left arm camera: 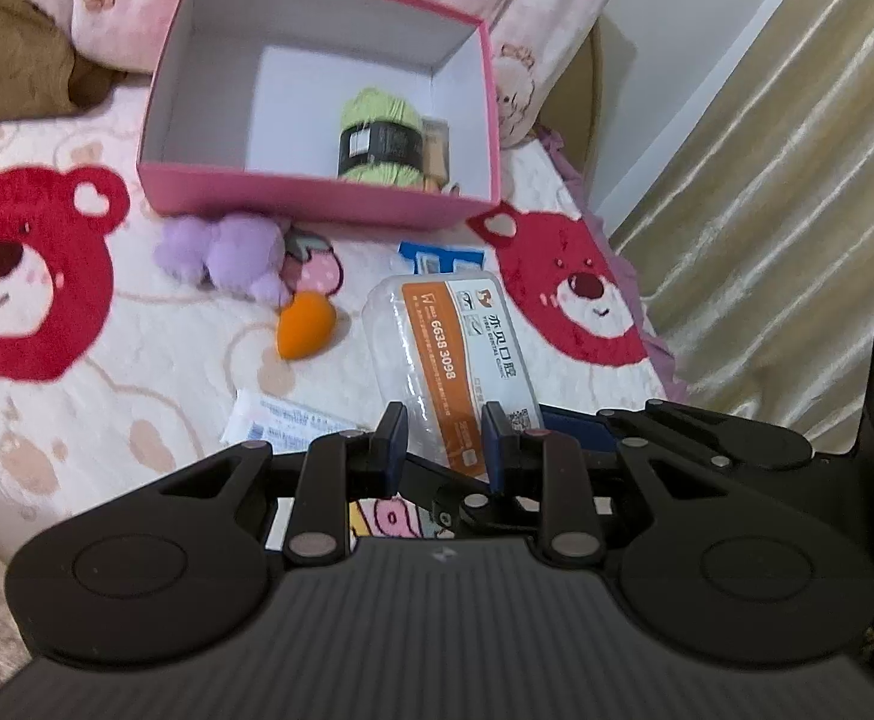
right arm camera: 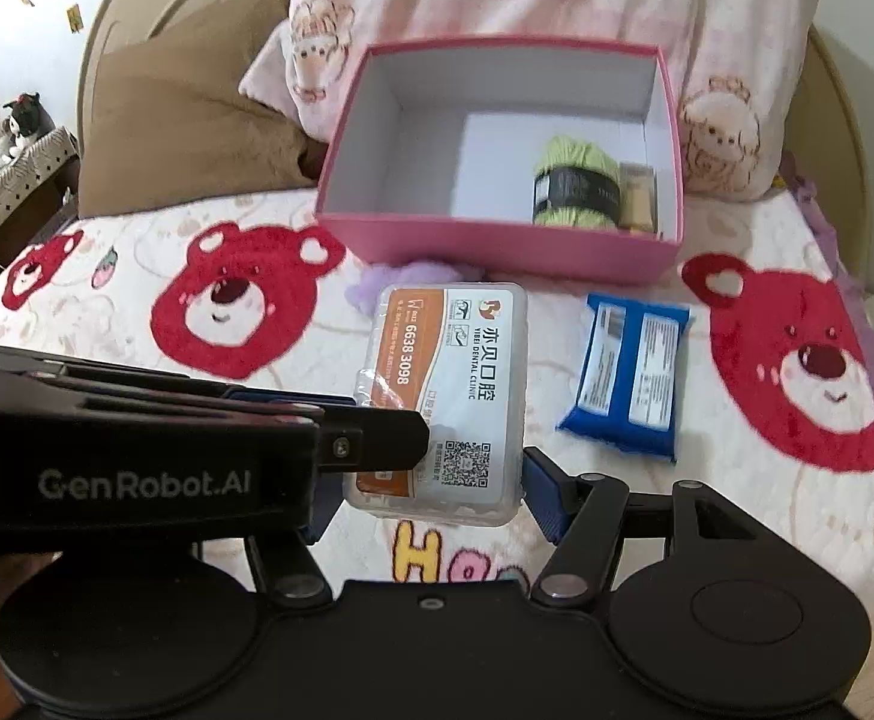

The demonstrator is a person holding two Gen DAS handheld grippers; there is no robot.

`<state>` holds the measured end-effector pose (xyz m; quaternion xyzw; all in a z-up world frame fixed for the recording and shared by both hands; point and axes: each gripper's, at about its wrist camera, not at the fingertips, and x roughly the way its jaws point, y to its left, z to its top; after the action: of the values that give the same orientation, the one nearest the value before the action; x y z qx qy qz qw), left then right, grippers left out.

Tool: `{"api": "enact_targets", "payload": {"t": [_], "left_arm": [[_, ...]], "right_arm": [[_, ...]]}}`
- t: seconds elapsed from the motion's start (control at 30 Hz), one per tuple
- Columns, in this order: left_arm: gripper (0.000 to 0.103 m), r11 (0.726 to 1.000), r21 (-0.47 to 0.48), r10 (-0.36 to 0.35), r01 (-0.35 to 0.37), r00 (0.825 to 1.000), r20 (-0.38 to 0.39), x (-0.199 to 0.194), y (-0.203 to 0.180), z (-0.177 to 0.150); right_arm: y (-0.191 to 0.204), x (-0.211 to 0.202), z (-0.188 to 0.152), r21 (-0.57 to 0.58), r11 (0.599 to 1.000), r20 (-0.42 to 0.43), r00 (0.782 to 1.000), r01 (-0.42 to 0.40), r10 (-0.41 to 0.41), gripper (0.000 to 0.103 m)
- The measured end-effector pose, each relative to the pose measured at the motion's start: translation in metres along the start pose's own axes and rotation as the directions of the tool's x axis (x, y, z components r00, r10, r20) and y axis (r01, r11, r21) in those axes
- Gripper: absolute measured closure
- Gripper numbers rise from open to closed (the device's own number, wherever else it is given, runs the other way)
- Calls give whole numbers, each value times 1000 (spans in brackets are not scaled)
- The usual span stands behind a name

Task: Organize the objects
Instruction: 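Carry the card pack with the left gripper into the pink box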

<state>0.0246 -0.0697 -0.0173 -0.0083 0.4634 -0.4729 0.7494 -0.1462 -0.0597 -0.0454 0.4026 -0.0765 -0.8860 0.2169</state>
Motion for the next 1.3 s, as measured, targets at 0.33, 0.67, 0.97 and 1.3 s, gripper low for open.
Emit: {"api": "enact_targets", "payload": {"t": [0.33, 0.67, 0.97, 1.3], "left_arm": [[79, 997, 77, 27, -32, 998, 64, -33, -7, 60], [79, 995, 55, 74, -79, 993, 96, -8, 17, 134], [78, 995, 13, 96, -96, 995, 22, 69, 51, 189], [77, 990, 9, 140, -140, 990, 0, 134, 78, 185]], "right_arm": [[10, -18, 55, -34, 999, 115, 993, -15, 19, 36], [4, 22, 130, -17, 999, 141, 989, -30, 32, 36], [-29, 103, 176, 62, 998, 57, 998, -29, 25, 36], [-61, 175, 169, 180, 982, 37, 998, -63, 57, 36]]}}
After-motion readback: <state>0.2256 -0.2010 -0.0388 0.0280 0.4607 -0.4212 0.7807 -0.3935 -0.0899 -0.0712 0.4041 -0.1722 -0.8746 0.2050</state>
